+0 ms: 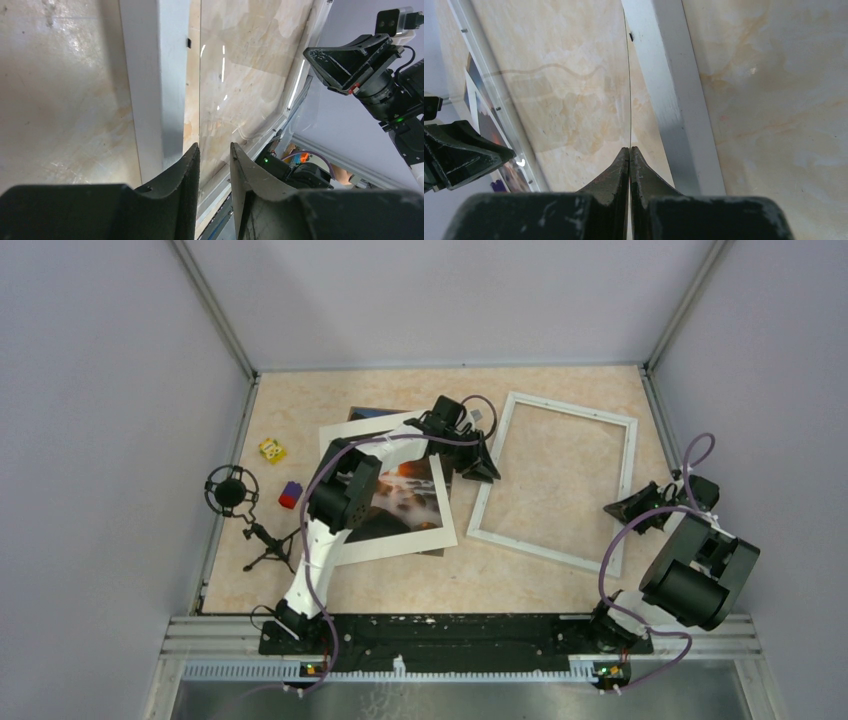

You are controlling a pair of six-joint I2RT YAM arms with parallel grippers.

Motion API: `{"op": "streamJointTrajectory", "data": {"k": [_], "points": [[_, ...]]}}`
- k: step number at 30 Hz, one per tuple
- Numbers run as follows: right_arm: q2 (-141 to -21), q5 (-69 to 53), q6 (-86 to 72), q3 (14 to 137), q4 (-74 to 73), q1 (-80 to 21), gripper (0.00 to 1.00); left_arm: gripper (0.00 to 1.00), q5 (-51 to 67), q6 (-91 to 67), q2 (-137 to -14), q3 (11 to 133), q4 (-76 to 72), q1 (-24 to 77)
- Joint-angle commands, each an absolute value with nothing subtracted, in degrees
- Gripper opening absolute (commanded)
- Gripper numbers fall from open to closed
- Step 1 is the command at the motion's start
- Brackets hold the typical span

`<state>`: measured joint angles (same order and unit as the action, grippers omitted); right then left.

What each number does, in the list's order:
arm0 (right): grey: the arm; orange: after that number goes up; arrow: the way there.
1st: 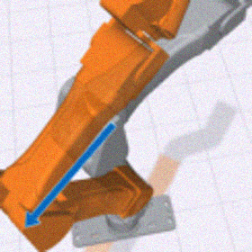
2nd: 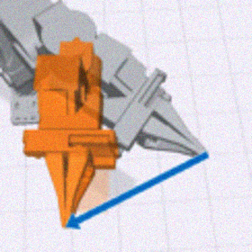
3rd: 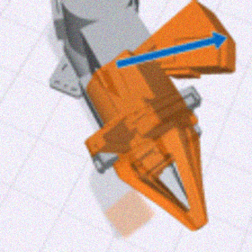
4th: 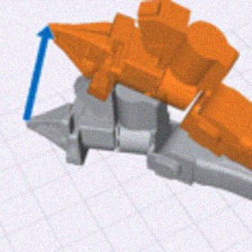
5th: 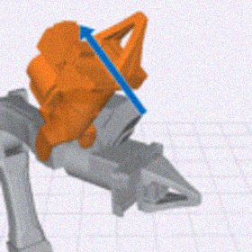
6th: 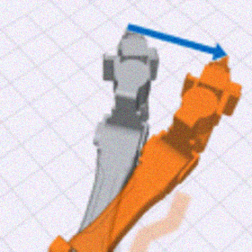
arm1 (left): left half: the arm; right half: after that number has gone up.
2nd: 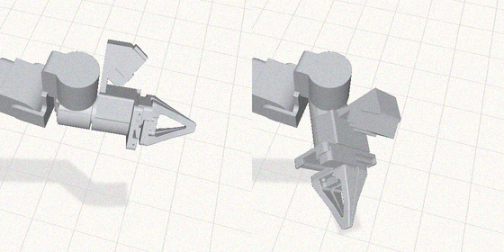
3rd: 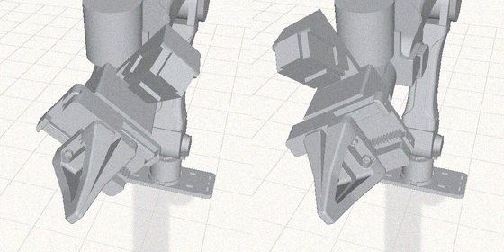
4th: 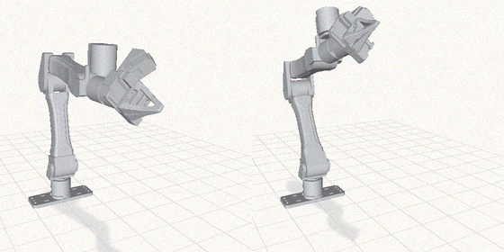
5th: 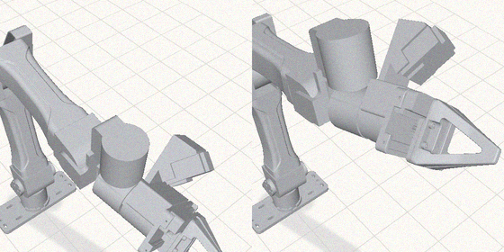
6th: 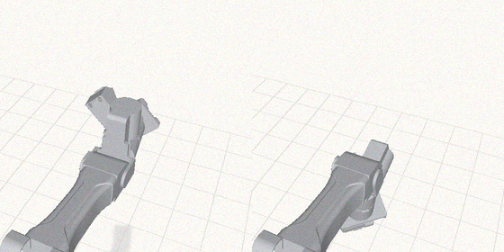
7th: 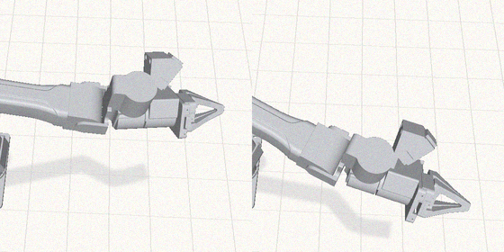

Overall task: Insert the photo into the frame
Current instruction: Place the photo frame item in the photo frame.

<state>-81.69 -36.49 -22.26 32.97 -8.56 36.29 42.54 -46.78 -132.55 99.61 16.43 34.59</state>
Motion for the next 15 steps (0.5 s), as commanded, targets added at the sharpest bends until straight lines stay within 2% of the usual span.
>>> {"op": "streamJointTrajectory", "data": {"k": [1,6,15], "points": [[-79.79,-36.34,-22.19,32.65,-6.08,36.91,0.0,0.33,43.29,-47.14,-134.04,103.07,15.33,35.61],[-79.85,-37.05,-22.19,32.53,-5.57,36.91,0.0,0.26,43.0,-46.93,-135.39,105.09,15.21,35.7],[-79.69,-38.06,-22.15,32.43,-4.69,36.88,0.0,0.05,42.63,-44.7,-135.61,107.34,13.99,35.72]]}}
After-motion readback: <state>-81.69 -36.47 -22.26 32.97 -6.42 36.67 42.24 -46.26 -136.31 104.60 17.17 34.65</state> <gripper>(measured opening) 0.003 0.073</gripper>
